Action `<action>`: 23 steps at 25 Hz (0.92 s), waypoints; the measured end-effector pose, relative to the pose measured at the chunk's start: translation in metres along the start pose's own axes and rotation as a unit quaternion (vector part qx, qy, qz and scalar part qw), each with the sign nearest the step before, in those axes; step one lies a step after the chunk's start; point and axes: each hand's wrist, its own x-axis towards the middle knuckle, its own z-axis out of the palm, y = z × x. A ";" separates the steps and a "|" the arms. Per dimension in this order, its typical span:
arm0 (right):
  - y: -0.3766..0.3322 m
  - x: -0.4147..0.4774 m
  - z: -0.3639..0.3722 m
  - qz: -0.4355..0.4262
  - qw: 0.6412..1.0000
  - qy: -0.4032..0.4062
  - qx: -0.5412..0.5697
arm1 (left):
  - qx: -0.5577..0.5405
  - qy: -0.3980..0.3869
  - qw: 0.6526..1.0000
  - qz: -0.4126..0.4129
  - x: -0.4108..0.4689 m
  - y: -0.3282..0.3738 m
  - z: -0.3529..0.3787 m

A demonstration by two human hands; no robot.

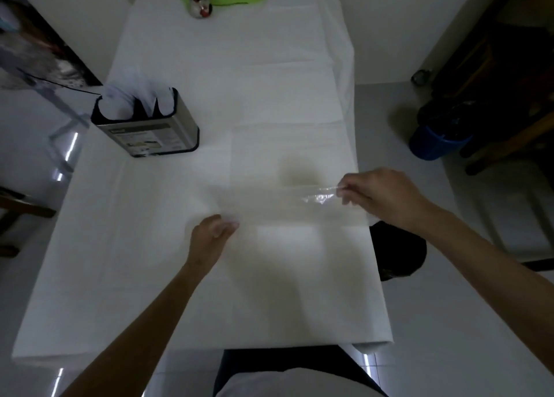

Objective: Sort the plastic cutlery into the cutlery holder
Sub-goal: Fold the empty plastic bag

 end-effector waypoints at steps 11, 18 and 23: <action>0.037 0.181 0.016 0.071 0.994 -0.024 -0.076 | -0.006 0.146 0.979 -0.143 0.052 0.022 0.023; 0.070 0.230 0.070 0.103 0.989 -0.060 -0.091 | 0.088 0.129 0.978 -0.135 0.085 0.026 0.021; 0.077 0.232 0.094 0.035 0.994 -0.051 -0.089 | 0.117 0.117 0.975 -0.145 0.092 0.027 0.018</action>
